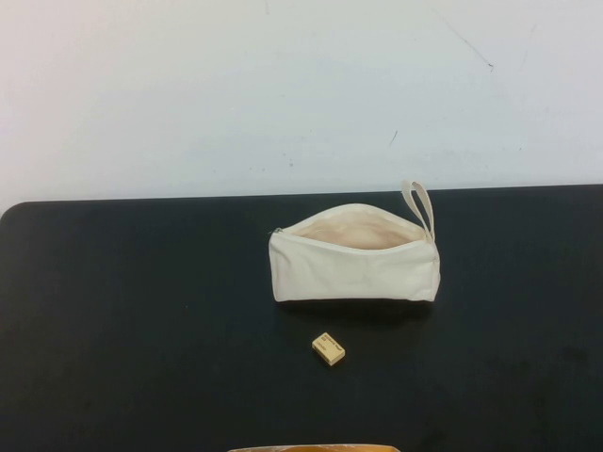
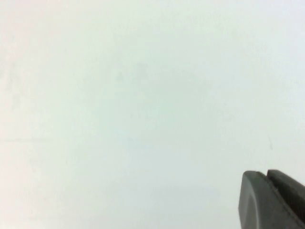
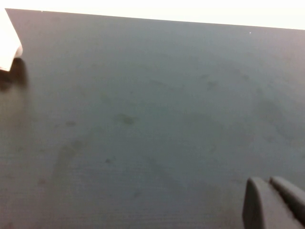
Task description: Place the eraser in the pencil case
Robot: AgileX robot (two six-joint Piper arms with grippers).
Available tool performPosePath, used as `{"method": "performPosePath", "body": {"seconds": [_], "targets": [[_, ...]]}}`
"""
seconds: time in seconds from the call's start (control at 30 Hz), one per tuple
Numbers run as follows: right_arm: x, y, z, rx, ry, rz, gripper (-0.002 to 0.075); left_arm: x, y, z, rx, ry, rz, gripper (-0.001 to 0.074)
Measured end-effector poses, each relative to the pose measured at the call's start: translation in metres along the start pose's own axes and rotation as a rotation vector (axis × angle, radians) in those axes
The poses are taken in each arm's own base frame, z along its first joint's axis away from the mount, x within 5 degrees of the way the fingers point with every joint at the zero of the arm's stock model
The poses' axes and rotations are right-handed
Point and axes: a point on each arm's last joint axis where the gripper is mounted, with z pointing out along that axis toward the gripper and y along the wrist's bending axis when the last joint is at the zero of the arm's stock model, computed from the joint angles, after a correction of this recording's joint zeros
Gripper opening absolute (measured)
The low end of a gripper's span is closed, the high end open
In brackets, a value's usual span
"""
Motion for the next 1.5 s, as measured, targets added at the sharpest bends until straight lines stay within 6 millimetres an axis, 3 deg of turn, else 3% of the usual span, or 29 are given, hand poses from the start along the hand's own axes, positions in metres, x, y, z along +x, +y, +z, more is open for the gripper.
{"method": "performPosePath", "body": {"seconds": [0.17,0.33,0.67,1.0,1.2,1.37,1.5], "targets": [[0.000,0.000,0.000,0.000,0.000,0.000,-0.0001,-0.034,-0.004,0.019,0.006,0.222,0.000,-0.0003],[0.000,0.000,0.000,0.000,0.000,0.000,-0.0001,-0.037,-0.008,0.052,0.010,0.526,-0.055,-0.0003],[0.000,0.000,0.000,0.000,0.000,0.000,-0.0001,0.024,-0.014,0.107,0.021,1.004,-0.175,-0.0003],[0.000,0.000,0.000,0.000,0.000,0.000,-0.0001,0.069,-0.045,0.170,0.497,1.423,-0.189,-0.0003],[0.000,0.000,0.000,0.000,0.000,0.000,-0.0001,0.083,-0.081,0.198,0.677,1.451,-0.099,-0.0003],[0.000,0.000,0.000,0.000,0.000,0.000,-0.0001,0.086,-0.134,0.212,0.782,1.385,0.067,-0.0003],[0.000,0.000,0.000,0.000,0.000,0.000,-0.0001,0.104,-0.170,0.219,0.781,1.414,0.225,-0.0001]]}}
